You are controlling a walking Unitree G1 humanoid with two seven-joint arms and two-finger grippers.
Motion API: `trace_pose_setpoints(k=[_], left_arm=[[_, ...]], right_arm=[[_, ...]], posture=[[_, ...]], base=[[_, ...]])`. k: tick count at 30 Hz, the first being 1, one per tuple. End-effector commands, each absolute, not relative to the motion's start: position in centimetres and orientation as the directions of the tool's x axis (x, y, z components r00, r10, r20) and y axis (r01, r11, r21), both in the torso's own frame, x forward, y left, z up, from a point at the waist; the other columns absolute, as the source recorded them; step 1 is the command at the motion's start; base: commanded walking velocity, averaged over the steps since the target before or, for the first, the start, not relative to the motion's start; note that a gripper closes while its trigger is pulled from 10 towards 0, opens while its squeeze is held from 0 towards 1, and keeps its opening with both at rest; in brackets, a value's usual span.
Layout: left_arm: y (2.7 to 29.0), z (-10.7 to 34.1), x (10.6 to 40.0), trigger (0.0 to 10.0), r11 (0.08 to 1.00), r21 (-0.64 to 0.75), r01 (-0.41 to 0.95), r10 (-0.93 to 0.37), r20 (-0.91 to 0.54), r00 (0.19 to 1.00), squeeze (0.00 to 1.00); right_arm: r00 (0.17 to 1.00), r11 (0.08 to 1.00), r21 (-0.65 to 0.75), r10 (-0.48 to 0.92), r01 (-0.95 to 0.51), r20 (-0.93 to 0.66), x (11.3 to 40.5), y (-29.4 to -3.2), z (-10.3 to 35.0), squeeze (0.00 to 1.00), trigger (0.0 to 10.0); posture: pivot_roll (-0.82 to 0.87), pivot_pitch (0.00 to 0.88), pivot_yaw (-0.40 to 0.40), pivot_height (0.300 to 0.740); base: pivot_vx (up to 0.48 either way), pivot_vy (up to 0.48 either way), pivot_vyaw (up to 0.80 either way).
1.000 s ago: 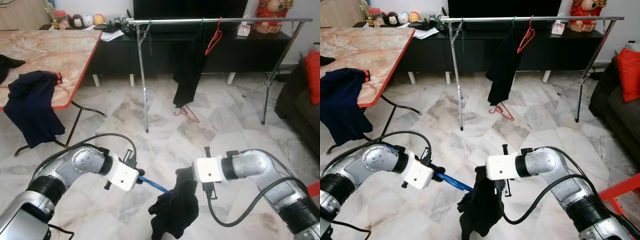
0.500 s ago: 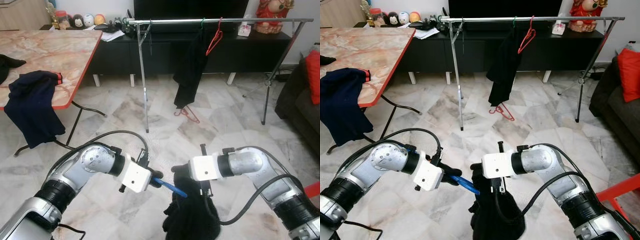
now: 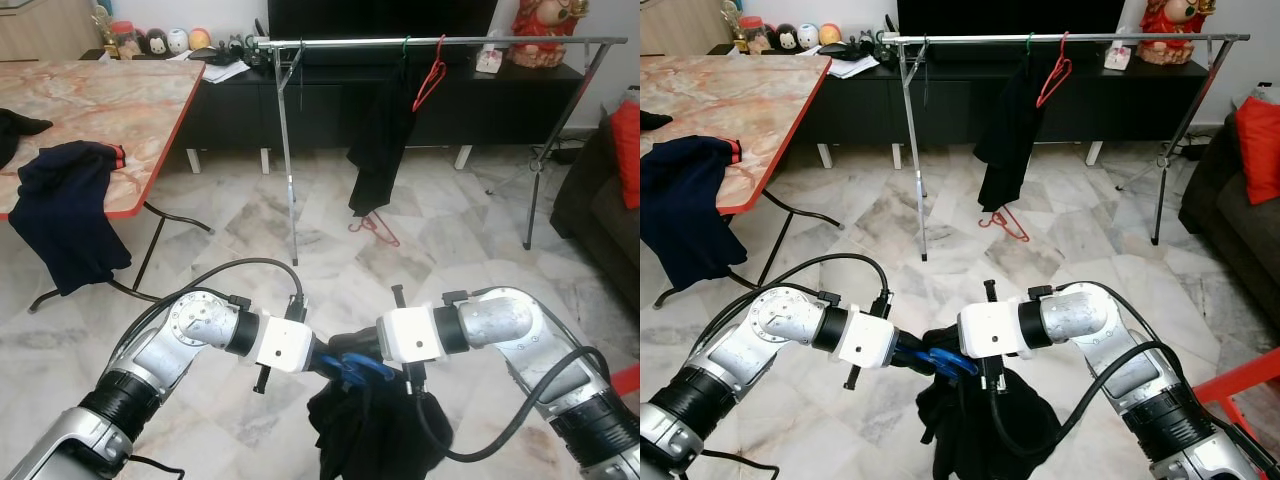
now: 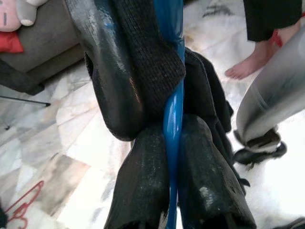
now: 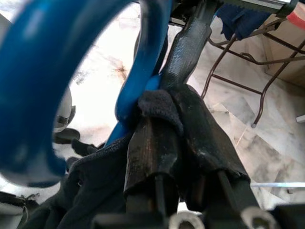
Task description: Hang hanger
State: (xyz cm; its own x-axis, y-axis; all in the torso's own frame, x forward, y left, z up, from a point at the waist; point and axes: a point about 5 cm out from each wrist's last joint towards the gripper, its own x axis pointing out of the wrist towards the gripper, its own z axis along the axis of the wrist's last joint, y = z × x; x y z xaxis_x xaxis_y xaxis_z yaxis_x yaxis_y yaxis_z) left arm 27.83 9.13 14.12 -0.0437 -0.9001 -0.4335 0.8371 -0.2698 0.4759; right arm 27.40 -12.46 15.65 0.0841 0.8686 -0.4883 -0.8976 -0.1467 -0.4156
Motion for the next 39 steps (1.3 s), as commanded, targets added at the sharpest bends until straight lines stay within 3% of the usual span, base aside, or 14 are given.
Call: trace_pose_setpoints(k=[1,8,15,19,22,29,31,33,39], left_arm=[[7.6,15.7,27.4,10.0,-0.233,0.487,0.842,-0.945,-0.317,-0.078,0.0],[5.3,18.0,27.8,10.0,-0.073,0.404,0.912,-0.996,-0.083,-0.042,0.0],[4.2,19.1,28.2,10.0,0.036,0.369,0.929,-0.999,0.03,0.027,0.0],[3.8,18.9,29.0,10.0,0.115,0.394,0.912,-0.993,0.011,0.121,0.0],[3.8,18.7,29.1,10.0,0.123,0.402,0.907,-0.99,-0.013,0.14,0.0],[4.5,18.2,30.2,10.0,0.186,0.418,0.889,-0.968,-0.077,0.239,0.0],[4.7,17.9,30.0,10.0,0.145,0.423,0.894,-0.971,-0.112,0.211,0.0],[5.8,17.2,29.2,10.0,0.01,0.441,0.897,-0.963,-0.236,0.127,0.0],[8.1,16.4,29.2,10.0,-0.116,0.468,0.876,-0.897,-0.427,0.109,0.0]], right_arm=[[-0.009,-0.211,-0.444,0.909,-0.871,-0.416,26.3,-10.4,16.8,0.0,10.0],[-0.1,-0.253,-0.421,0.93,-0.871,-0.353,24.8,-9.2,17.7,0.0,10.0],[-0.132,-0.271,-0.407,0.932,-0.872,-0.338,24.2,-8.8,17.7,0.0,10.0],[-0.165,-0.287,-0.39,0.934,-0.875,-0.316,23.5,-8.5,17.8,0.0,10.0],[-0.195,-0.317,-0.372,0.924,-0.872,-0.33,22.9,-8.4,17.5,0.0,10.0],[-0.181,-0.32,-0.354,0.909,-0.879,-0.374,22.8,-8.9,16.8,0.0,10.0],[-0.17,-0.313,-0.351,0.909,-0.883,-0.381,22.9,-9.1,16.8,0.0,10.0],[-0.134,-0.286,-0.352,0.907,-0.891,-0.399,23.3,-9.8,16.8,0.0,10.0],[-0.08,-0.255,-0.362,0.897,-0.897,-0.435,24.0,-11.0,16.9,0.0,10.0]], posture=[[-0.1,0.0,-0.017,0.74],[-0.11,0.0,-0.019,0.74],[-0.11,0.0,-0.019,0.74],[-0.11,0.001,-0.017,0.74],[-0.11,0.002,-0.016,0.74],[-0.11,0.007,-0.016,0.74],[-0.11,0.009,-0.016,0.74],[-0.11,0.012,-0.016,0.74],[-0.11,0.015,-0.015,0.74]], base=[[0.0,0.0,0.0],[0.0,0.0,0.0],[0.0,0.0,0.0],[0.0,0.0,0.0],[0.0,0.0,0.0],[0.0,0.0,0.0],[0.0,0.0,0.0],[0.0,0.0,0.0],[0.0,0.0,0.0]])
